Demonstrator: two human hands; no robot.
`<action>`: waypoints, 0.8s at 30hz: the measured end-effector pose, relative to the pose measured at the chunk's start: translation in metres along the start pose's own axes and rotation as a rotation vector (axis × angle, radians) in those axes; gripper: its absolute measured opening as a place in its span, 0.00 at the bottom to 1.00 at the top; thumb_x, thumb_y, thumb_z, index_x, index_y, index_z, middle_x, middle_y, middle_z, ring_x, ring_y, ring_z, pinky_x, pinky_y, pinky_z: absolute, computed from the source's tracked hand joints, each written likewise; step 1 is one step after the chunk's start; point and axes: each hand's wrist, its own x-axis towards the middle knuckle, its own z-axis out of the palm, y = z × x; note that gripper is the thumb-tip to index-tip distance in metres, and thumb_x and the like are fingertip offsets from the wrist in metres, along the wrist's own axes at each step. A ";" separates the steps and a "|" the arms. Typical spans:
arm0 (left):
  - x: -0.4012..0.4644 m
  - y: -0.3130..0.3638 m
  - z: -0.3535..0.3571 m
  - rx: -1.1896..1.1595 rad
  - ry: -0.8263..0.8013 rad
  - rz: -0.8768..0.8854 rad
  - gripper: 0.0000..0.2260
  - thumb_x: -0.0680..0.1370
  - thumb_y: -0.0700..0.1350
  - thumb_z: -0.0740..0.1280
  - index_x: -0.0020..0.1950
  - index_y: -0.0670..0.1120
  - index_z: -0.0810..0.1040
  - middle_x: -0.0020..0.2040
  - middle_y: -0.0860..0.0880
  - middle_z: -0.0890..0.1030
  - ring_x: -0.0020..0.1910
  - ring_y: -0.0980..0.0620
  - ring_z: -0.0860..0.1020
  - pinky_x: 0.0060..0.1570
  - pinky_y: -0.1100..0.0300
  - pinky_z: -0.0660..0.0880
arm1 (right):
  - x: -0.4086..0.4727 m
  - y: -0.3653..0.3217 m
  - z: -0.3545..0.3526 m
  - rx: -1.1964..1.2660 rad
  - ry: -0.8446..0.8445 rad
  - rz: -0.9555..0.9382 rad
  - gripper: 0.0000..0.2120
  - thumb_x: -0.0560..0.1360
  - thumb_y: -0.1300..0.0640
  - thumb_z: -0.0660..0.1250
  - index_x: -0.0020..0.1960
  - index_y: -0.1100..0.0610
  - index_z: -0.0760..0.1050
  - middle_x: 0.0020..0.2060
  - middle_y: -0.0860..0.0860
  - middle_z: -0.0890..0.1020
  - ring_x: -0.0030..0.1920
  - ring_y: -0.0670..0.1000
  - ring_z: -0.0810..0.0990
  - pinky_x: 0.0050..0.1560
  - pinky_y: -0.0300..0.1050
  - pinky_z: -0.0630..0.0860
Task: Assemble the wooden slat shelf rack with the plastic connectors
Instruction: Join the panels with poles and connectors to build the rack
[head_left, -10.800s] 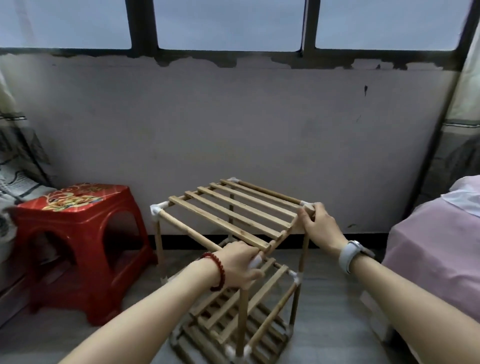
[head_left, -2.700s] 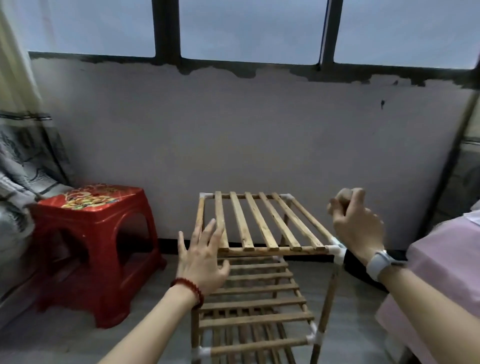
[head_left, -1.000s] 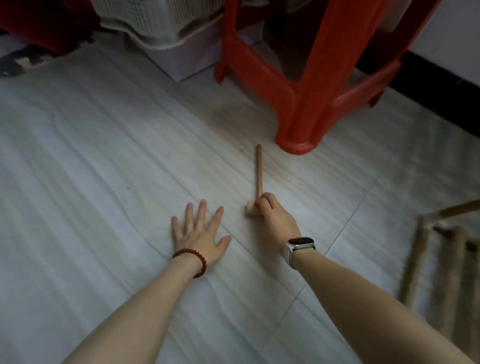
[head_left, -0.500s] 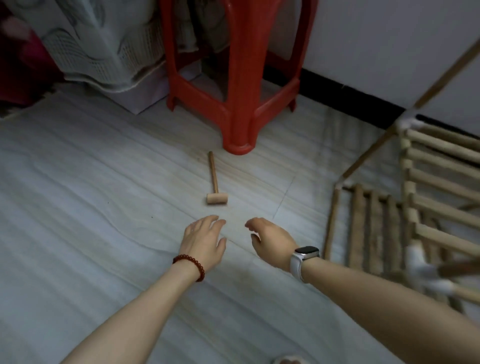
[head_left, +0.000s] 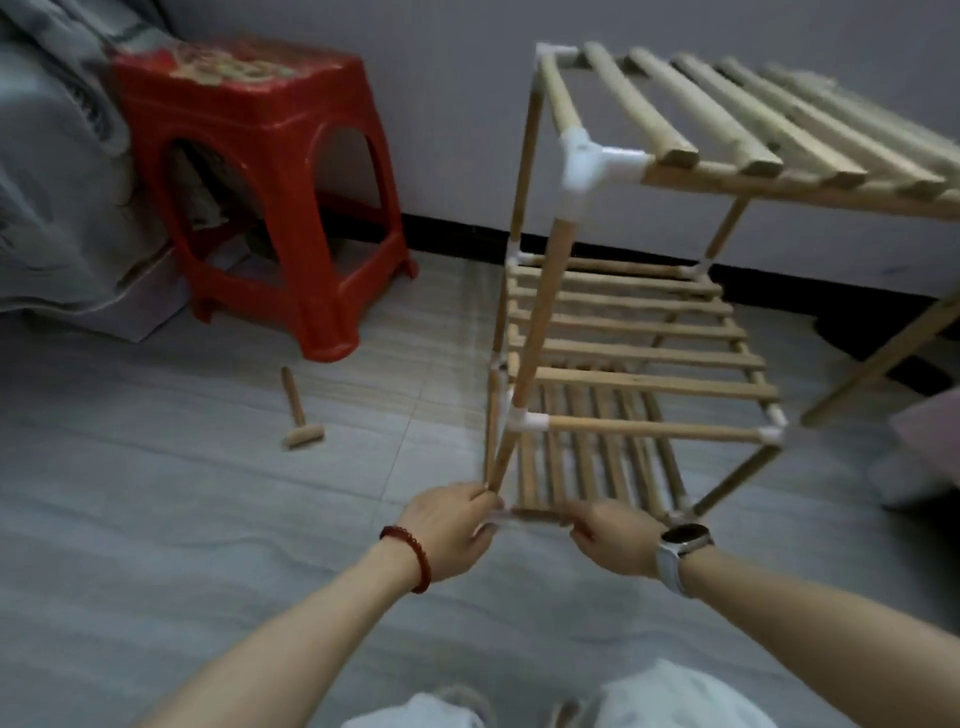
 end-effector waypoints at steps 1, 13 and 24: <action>0.006 0.006 0.006 0.003 -0.032 0.019 0.16 0.81 0.49 0.55 0.68 0.48 0.69 0.63 0.49 0.74 0.60 0.48 0.73 0.53 0.57 0.71 | 0.002 0.010 0.005 0.023 0.017 0.037 0.16 0.80 0.55 0.53 0.66 0.53 0.68 0.62 0.54 0.76 0.59 0.55 0.75 0.56 0.47 0.74; 0.134 0.035 0.160 0.256 -0.336 -0.080 0.27 0.80 0.38 0.55 0.77 0.46 0.48 0.77 0.47 0.48 0.76 0.44 0.47 0.70 0.48 0.55 | 0.061 0.117 0.109 0.092 0.196 0.296 0.29 0.78 0.59 0.57 0.75 0.53 0.50 0.73 0.54 0.57 0.72 0.56 0.56 0.69 0.55 0.59; 0.175 0.033 0.193 0.400 -0.374 -0.103 0.21 0.81 0.37 0.53 0.74 0.46 0.55 0.77 0.47 0.44 0.71 0.39 0.60 0.70 0.37 0.50 | 0.094 0.142 0.134 0.006 0.242 0.294 0.29 0.77 0.60 0.56 0.75 0.49 0.51 0.76 0.52 0.45 0.73 0.61 0.49 0.67 0.61 0.60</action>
